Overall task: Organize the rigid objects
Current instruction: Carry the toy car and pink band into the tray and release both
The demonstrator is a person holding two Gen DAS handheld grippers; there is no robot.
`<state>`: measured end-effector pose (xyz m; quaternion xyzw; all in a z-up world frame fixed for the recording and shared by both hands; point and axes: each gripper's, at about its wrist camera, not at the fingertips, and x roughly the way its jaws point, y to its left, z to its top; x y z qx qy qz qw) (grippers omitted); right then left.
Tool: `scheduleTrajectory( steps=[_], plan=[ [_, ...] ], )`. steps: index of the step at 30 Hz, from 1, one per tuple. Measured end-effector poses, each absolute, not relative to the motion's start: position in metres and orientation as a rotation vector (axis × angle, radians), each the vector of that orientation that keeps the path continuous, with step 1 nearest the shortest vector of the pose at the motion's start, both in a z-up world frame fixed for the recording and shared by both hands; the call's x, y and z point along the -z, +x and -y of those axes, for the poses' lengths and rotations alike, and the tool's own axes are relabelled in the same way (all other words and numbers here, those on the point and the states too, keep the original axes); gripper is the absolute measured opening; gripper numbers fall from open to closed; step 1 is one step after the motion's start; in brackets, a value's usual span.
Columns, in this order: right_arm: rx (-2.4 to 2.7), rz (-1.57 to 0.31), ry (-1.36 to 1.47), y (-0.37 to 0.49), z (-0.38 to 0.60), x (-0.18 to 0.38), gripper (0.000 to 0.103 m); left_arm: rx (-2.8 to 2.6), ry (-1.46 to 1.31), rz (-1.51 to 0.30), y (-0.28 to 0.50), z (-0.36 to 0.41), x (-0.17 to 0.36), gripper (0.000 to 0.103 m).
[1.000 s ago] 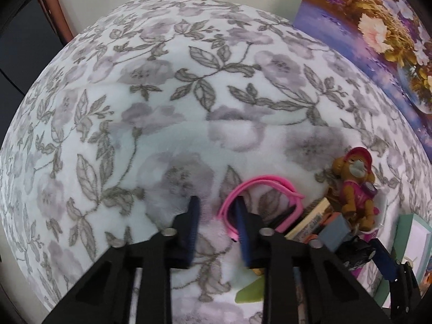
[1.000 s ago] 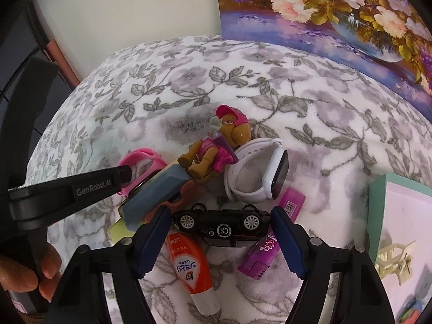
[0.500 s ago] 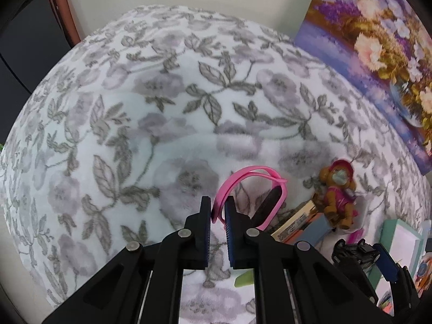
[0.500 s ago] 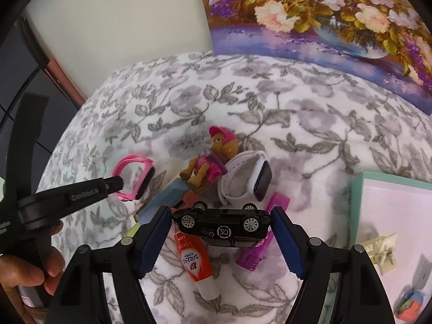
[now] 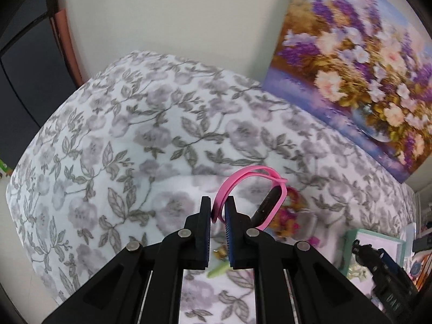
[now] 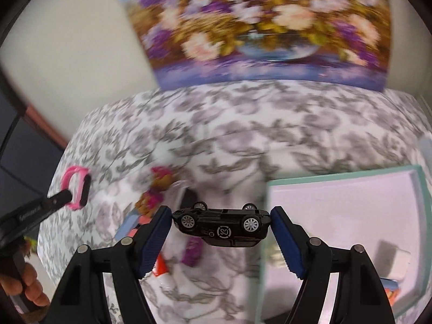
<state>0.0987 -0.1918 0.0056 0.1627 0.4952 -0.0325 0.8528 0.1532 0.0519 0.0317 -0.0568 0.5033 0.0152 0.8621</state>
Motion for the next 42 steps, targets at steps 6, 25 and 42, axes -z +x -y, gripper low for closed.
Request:
scheduleTrajectory(
  steps=[6,25,42],
  plan=[
    [0.179,-1.027,0.387,0.08,0.246,-0.012,0.078,0.035,-0.068,-1.065,0.141,-0.008,-0.035,0.01],
    [0.448,-1.048,0.462,0.017,0.373,-0.002,0.078,0.344,0.162,-1.099,0.078,0.151,-0.031,0.01],
    [0.425,-1.094,0.486,0.015,0.382,0.021,0.078,0.399,0.361,-1.183,0.049,0.213,0.022,0.01]
  ],
)
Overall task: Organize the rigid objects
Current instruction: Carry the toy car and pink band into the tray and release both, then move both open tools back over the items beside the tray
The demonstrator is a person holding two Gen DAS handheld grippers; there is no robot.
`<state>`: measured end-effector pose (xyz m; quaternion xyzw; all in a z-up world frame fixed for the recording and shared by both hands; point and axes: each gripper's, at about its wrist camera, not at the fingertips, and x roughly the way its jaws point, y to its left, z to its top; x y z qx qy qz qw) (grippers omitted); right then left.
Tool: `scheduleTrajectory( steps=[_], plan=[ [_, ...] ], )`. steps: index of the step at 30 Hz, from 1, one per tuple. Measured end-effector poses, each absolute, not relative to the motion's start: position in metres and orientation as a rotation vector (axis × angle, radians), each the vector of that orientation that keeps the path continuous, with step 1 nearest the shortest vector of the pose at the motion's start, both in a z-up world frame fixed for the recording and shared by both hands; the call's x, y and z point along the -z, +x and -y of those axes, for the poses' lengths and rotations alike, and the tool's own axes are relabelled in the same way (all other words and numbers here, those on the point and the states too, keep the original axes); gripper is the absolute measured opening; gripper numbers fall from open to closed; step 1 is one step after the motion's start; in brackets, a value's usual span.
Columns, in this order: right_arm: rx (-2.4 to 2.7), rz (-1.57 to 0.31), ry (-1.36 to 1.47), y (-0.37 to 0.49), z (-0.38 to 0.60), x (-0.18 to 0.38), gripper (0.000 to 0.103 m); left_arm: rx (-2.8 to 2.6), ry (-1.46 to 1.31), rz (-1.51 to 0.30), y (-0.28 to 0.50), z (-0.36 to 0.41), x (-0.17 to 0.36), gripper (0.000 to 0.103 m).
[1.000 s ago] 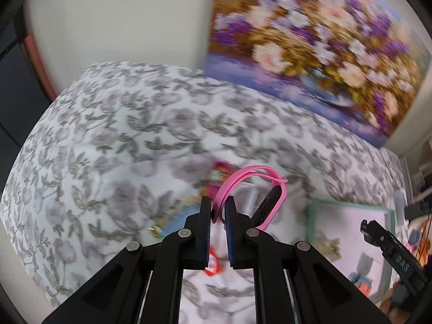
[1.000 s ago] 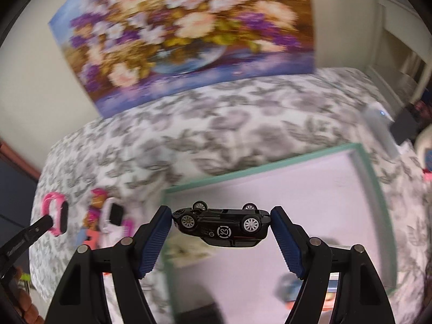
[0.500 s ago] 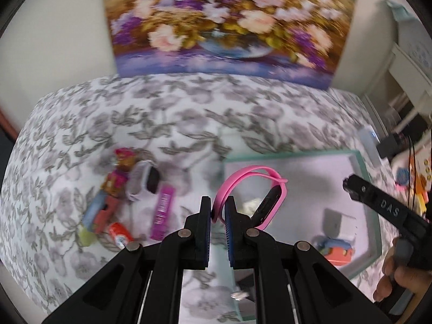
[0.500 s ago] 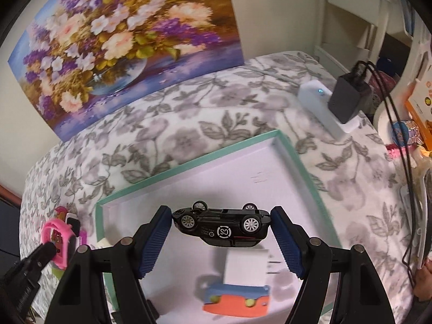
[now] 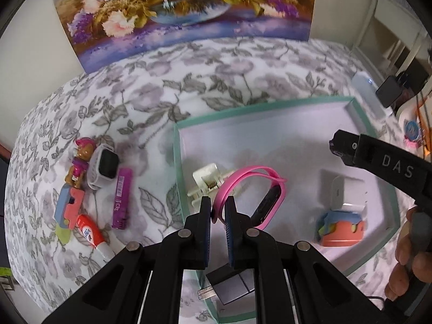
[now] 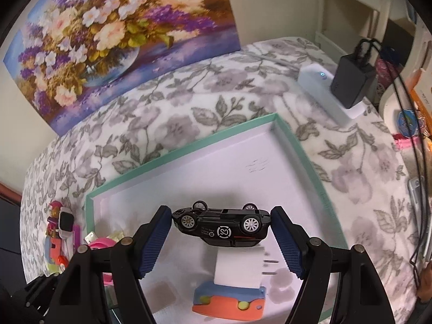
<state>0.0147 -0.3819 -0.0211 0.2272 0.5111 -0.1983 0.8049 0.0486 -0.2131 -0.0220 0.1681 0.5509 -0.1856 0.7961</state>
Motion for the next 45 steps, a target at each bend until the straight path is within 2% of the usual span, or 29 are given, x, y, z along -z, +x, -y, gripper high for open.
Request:
scheduleTrajectory(
  steps=[11,14,16,18,20,24,25,26,28,30,33,36,39,45],
  plan=[
    [0.399,-1.15,0.452,0.024,0.371,0.033,0.078,0.392,0.376,-1.182,0.048,0.215,0.026,0.012],
    [0.394,-1.151,0.456,0.024,0.371,0.033,0.078,0.392,0.368,-1.19,0.049,0.214,0.026,0.025],
    [0.392,-1.152,0.452,0.025,0.371,0.032,0.079,0.391,0.367,-1.19,0.049,0.214,0.025,0.041],
    [0.393,-1.154,0.441,0.026,0.369,0.03,0.08,0.393,0.359,-1.188,0.049,0.214,0.023,0.046],
    [0.398,-1.151,0.43,0.026,0.369,0.028,0.087,0.397,0.349,-1.183,0.05,0.214,0.019,0.053],
    [0.397,-1.138,0.417,0.027,0.368,0.022,0.089,0.394,0.331,-1.168,0.051,0.212,0.01,0.066],
    [0.401,-1.133,0.412,0.027,0.367,0.021,0.094,0.391,0.324,-1.166,0.052,0.211,0.009,0.071],
    [0.405,-1.131,0.408,0.027,0.367,0.02,0.1,0.387,0.311,-1.164,0.054,0.208,0.006,0.073],
    [0.405,-1.124,0.406,0.027,0.366,0.019,0.103,0.378,0.294,-1.164,0.057,0.204,0.004,0.074],
    [0.4,-1.124,0.404,0.028,0.365,0.019,0.103,0.359,0.271,-1.162,0.062,0.197,0.001,0.076],
    [0.405,-1.121,0.391,0.029,0.362,0.019,0.103,0.334,0.223,-1.158,0.07,0.185,-0.003,0.085],
    [0.404,-1.116,0.379,0.031,0.359,0.018,0.103,0.304,0.174,-1.161,0.079,0.172,-0.005,0.085],
    [0.403,-1.109,0.36,0.033,0.355,0.016,0.103,0.258,0.124,-1.168,0.088,0.155,-0.004,0.093],
    [0.381,-1.104,0.325,0.041,0.339,0.012,0.103,0.149,0.042,-1.177,0.109,0.113,0.001,0.094]
  ],
)
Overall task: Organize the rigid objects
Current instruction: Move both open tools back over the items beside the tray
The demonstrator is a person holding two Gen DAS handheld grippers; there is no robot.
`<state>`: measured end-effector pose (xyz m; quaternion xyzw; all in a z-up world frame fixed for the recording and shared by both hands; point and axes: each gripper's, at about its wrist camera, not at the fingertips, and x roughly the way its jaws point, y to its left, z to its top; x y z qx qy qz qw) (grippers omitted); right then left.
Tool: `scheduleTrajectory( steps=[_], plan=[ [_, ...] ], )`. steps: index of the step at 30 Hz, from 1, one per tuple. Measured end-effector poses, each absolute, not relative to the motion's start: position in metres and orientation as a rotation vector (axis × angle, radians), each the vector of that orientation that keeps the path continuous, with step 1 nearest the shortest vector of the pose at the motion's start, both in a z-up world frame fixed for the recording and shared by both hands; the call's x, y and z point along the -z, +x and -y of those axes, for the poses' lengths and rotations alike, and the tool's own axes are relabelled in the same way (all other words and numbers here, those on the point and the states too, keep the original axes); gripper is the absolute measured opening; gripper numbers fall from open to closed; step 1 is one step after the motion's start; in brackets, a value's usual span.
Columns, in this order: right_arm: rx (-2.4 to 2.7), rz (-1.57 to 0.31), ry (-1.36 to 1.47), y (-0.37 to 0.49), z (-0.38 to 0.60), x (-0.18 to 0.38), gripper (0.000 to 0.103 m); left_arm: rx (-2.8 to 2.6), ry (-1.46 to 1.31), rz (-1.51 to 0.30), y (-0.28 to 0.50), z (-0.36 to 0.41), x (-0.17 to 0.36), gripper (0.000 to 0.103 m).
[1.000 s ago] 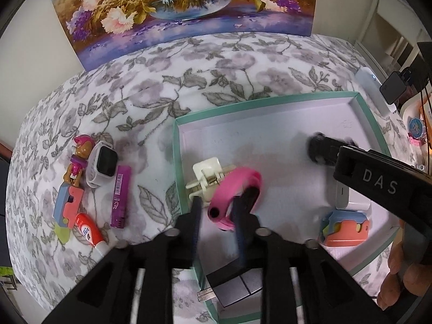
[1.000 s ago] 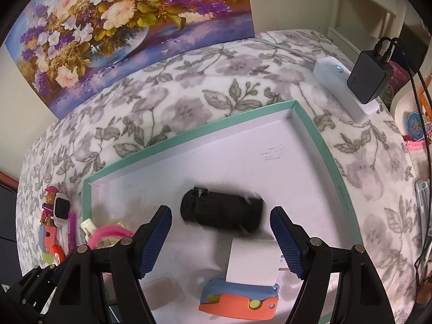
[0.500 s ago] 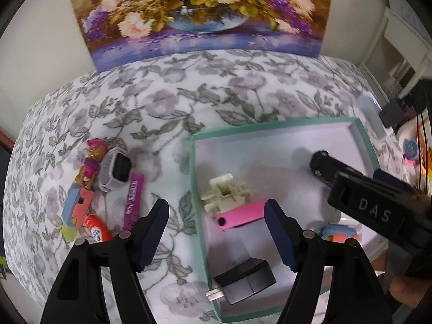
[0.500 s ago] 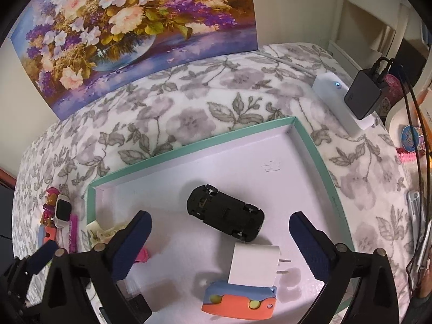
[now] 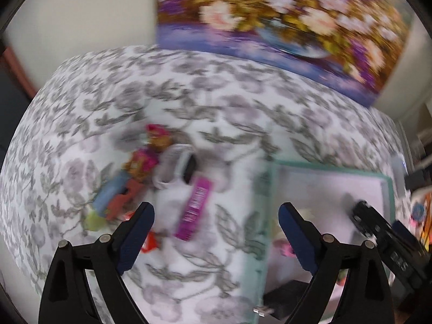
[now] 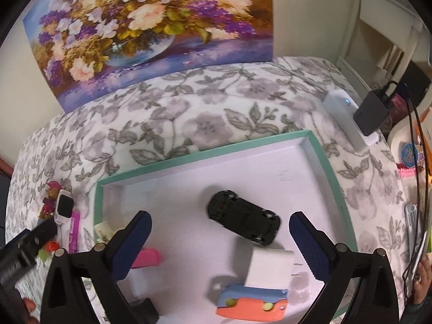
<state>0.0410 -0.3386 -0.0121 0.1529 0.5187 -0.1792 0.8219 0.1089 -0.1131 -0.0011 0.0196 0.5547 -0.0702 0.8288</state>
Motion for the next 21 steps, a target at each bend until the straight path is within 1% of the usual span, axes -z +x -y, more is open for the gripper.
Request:
scheduleTrajectory(
  steps=[7,12,21],
  plan=[
    [0.287,-1.077,0.318,0.055,0.304,0.0,0.103,0.007,-0.05,-1.18,0.131,0.048,0.002,0.094],
    [0.199,-1.053,0.294,0.068,0.269,-0.01,0.103,-0.081,-0.102,-1.159,0.14,0.001,-0.007,0.094],
    [0.087,-1.039,0.25,0.089,0.206,-0.017,0.103,-0.134,-0.163,-1.132,0.149,-0.049,-0.022,0.094]
  ],
)
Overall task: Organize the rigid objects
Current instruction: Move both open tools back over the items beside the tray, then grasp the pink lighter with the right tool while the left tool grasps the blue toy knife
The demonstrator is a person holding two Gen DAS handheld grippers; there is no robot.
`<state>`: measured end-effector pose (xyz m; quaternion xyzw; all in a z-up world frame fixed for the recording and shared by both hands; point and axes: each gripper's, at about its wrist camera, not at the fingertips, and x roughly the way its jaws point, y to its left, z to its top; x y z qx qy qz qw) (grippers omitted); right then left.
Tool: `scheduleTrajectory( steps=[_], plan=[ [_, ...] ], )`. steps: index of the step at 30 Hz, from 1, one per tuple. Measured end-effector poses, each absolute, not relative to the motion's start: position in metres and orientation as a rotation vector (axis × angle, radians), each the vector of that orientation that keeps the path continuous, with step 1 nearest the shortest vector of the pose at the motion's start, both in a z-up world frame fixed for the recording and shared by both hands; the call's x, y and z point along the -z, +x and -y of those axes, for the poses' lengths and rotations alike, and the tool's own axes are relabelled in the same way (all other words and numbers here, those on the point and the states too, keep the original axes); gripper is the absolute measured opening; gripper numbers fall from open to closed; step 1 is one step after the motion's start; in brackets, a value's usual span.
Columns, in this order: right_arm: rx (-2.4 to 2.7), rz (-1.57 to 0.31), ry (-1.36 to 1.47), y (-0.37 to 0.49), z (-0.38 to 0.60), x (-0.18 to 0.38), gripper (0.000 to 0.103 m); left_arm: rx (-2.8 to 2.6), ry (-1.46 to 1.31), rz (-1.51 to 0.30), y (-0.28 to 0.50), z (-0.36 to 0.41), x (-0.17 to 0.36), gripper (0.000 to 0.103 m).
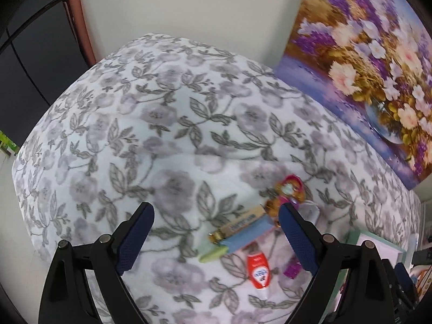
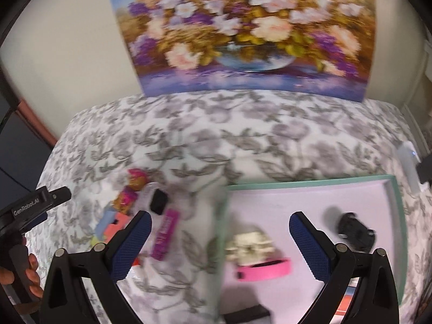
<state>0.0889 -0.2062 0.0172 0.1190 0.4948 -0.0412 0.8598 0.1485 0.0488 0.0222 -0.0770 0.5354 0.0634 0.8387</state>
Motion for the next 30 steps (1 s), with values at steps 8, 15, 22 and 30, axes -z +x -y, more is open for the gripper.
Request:
scheduleTrajectory(
  steps=[8,15,22,30],
  plan=[
    [0.003,-1.089,0.215,0.109,0.151,0.006,0.103,-0.14,-0.175,-1.179,0.158,-0.069,-0.005,0.094],
    [-0.008,-1.144,0.216,0.117,0.131,0.037,0.102,-0.101,-0.163,-1.235,0.163,-0.069,0.015,0.094],
    [0.001,-1.192,0.233,0.122,0.131,0.063,0.077,-0.015,-0.119,-1.274,0.168,-0.053,0.029,0.094],
    [-0.02,-1.222,0.221,0.124,0.122,0.078,0.054,0.076,-0.056,-1.301,0.168,-0.031,0.04,0.079]
  ],
)
